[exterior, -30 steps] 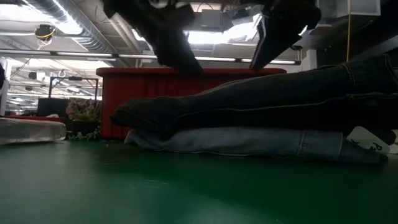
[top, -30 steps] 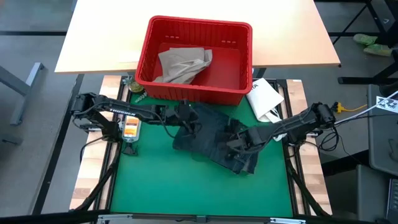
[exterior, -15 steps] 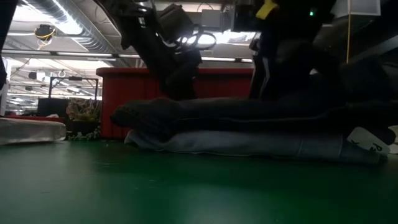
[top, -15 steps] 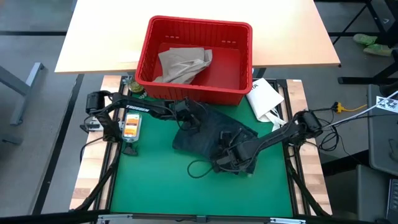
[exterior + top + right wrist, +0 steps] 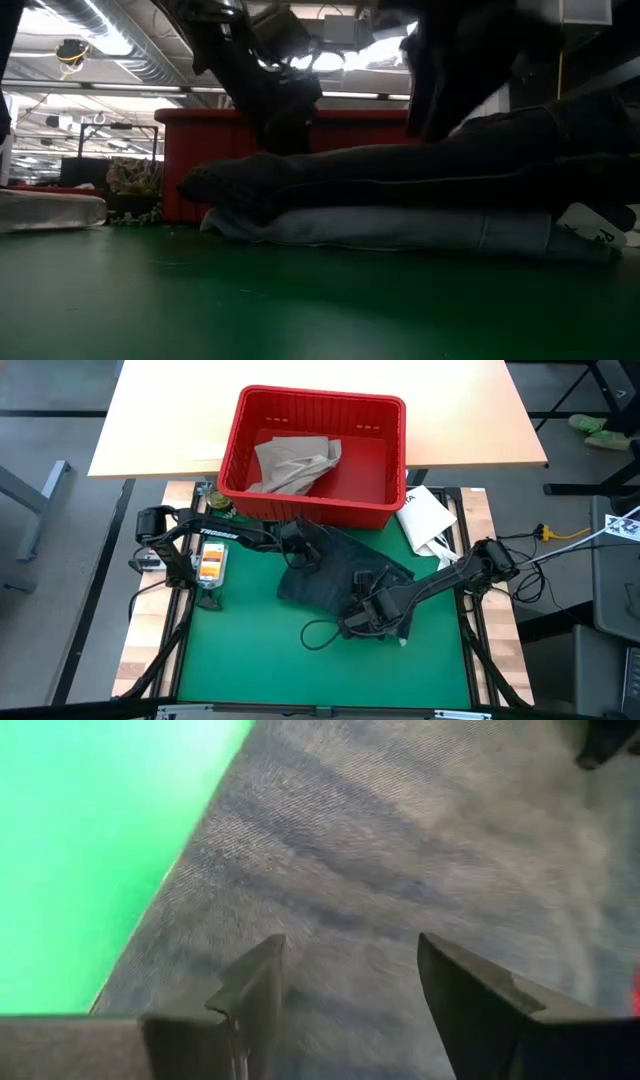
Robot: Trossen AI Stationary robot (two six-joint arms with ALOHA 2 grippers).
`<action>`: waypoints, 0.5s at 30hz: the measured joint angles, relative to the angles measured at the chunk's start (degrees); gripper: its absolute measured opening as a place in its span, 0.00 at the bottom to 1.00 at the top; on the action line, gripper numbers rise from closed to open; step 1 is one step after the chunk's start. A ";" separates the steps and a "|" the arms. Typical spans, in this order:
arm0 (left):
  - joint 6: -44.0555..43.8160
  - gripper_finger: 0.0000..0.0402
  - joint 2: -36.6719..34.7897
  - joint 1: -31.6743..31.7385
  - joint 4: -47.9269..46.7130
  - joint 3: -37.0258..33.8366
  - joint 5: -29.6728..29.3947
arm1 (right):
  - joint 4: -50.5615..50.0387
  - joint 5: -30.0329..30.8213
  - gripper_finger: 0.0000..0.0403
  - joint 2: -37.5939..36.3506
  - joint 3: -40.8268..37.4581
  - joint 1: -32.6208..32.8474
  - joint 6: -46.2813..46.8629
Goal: Fold Laundry from Bin
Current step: Stack the dark blue pants on top of the folded blue pants
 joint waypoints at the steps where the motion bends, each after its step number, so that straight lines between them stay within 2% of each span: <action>1: 0.03 0.38 -0.63 -0.18 -0.19 -0.04 -0.02 | -1.79 0.15 0.56 -0.01 1.32 0.04 0.01; 9: 0.93 0.38 -7.00 -3.41 -1.46 -0.04 0.26 | -13.15 1.78 0.56 -0.06 9.43 1.18 -0.13; 15: 0.95 0.38 -9.62 -7.08 -4.20 -0.04 0.48 | -20.38 1.95 0.56 -0.17 11.51 2.84 -0.17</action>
